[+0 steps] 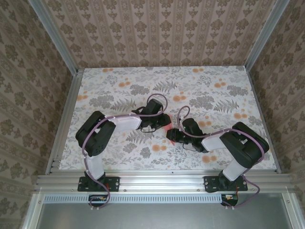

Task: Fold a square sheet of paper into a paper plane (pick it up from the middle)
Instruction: Fold the wing for the fifth time at the center of the table.

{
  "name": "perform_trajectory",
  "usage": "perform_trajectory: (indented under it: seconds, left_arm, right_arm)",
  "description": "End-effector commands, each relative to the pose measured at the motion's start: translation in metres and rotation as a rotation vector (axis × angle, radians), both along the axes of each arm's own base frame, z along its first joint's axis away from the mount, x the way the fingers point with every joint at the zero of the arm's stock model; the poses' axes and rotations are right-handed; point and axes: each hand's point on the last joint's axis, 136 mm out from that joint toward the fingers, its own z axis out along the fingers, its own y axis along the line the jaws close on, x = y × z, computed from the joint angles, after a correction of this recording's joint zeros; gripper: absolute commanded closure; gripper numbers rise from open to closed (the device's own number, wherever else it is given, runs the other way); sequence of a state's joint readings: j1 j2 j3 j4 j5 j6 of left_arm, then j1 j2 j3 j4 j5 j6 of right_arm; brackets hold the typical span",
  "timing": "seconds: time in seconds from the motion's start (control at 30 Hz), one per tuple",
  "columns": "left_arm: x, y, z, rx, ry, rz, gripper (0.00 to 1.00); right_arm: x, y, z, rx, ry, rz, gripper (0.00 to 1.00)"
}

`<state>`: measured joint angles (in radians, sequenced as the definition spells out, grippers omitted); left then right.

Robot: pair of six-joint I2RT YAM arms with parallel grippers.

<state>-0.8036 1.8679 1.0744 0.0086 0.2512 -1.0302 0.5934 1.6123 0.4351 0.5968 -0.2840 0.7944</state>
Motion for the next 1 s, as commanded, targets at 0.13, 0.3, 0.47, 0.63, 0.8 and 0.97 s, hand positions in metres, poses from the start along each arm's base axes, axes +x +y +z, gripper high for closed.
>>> perform_trajectory:
  seconds: [0.13,0.3,0.47,0.63,0.8,0.97]
  left_arm:
    - [0.004,-0.01,0.008,-0.023,-0.022,-0.034,0.64]
    - [0.006,-0.011,0.015,-0.036,-0.038,-0.037,0.63]
    - [0.005,-0.008,0.03,-0.036,-0.071,-0.043,0.6]
    - [0.004,0.011,0.048,-0.023,-0.124,0.0,0.53]
    - [-0.004,0.022,0.053,-0.019,-0.141,0.004,0.51]
    - [-0.009,0.013,0.045,-0.029,-0.124,-0.042,0.52]
  right_arm:
    - [-0.009,-0.024,-0.019,-0.22,0.063,0.028,0.85]
    - [-0.008,-0.021,-0.01,-0.197,0.052,0.034,1.0]
    - [-0.006,-0.011,0.004,-0.1,0.078,0.046,1.0]
    - [-0.007,0.007,0.023,0.033,0.13,0.089,1.0]
    - [-0.004,0.021,0.038,0.152,0.164,0.085,1.0]
    - [0.0,0.011,0.015,0.137,0.229,0.027,1.0]
